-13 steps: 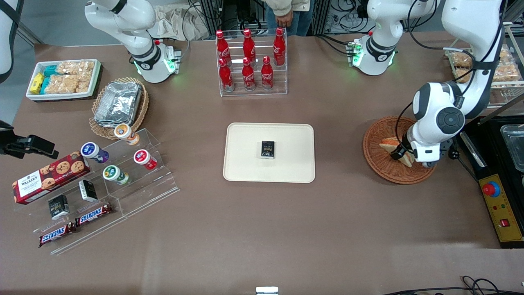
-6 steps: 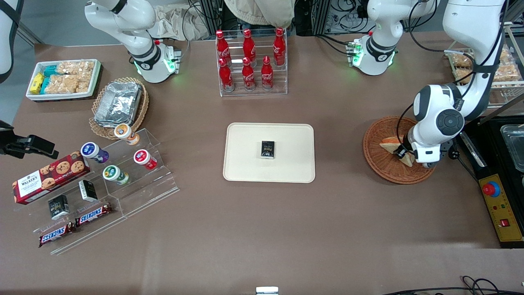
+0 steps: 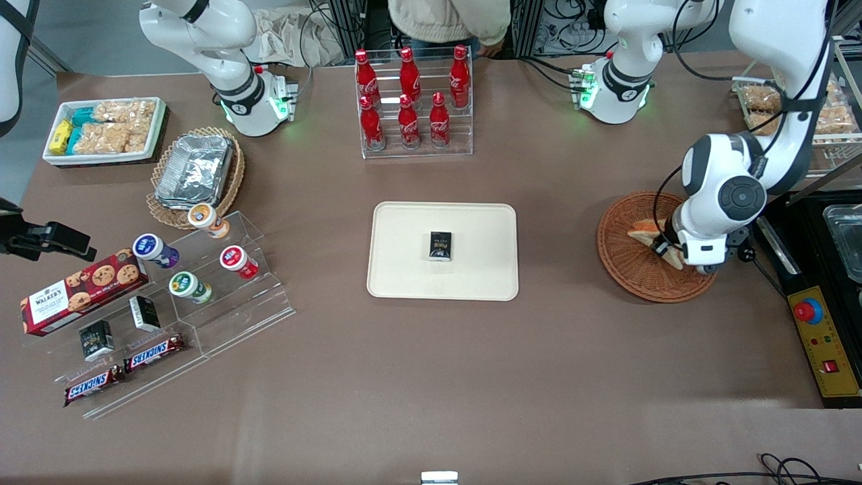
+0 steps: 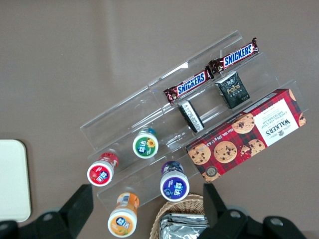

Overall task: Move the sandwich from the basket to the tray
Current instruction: 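Lift the sandwich out of the basket with the left gripper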

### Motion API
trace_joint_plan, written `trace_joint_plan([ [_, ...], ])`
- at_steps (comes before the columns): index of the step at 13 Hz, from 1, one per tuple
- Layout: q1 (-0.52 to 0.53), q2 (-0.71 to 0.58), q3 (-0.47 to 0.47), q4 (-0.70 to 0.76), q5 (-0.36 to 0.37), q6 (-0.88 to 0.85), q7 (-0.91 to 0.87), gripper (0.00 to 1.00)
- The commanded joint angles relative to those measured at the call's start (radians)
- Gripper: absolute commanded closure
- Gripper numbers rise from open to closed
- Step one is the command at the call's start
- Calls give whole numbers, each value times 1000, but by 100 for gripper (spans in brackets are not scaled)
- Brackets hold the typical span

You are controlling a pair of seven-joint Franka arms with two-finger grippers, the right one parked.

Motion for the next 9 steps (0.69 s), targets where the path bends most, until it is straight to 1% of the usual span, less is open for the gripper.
trace_joint_plan([
  [1,-14,-82,-53,138,0,-268,113,100],
  [2,-14,-82,-94,218,-8,-391,216,100],
  [3,-14,-77,-123,298,-44,-468,292,100],
  [4,-14,-73,-151,355,-63,-508,355,100],
  [5,-14,-85,-174,364,-69,-527,489,100],
  [6,-12,-85,-177,386,-110,-536,635,100],
  [7,-15,-88,-185,403,-159,-542,703,100],
  [9,-14,-83,-259,403,-179,-518,721,100],
])
